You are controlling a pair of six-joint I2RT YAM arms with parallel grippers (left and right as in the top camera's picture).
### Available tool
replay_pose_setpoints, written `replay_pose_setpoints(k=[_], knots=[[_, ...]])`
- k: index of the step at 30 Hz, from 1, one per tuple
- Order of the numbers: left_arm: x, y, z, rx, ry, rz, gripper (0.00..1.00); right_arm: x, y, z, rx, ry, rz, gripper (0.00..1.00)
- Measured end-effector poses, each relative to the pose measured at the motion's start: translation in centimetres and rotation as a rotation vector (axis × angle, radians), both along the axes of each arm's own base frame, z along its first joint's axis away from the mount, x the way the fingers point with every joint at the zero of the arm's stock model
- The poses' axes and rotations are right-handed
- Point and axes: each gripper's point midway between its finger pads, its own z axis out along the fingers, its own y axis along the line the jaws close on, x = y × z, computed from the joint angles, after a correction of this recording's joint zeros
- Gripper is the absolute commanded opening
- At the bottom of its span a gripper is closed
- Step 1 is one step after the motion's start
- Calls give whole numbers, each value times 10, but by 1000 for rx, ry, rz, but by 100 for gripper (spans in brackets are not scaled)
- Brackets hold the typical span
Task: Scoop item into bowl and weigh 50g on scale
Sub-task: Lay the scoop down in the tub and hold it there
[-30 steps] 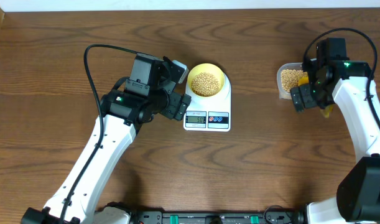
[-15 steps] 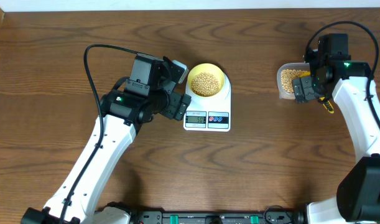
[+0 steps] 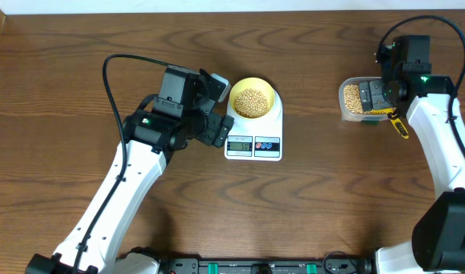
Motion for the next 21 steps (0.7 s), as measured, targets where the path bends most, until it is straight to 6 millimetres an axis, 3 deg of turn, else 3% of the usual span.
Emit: replay_pose_setpoints(k=[10,21], knots=[[0,0,0,0,0,0,87,-8,9,-3,66,33,-11,99],[0,0,0,0,1,0,87,-5,11,28,98,-51,-42,99]])
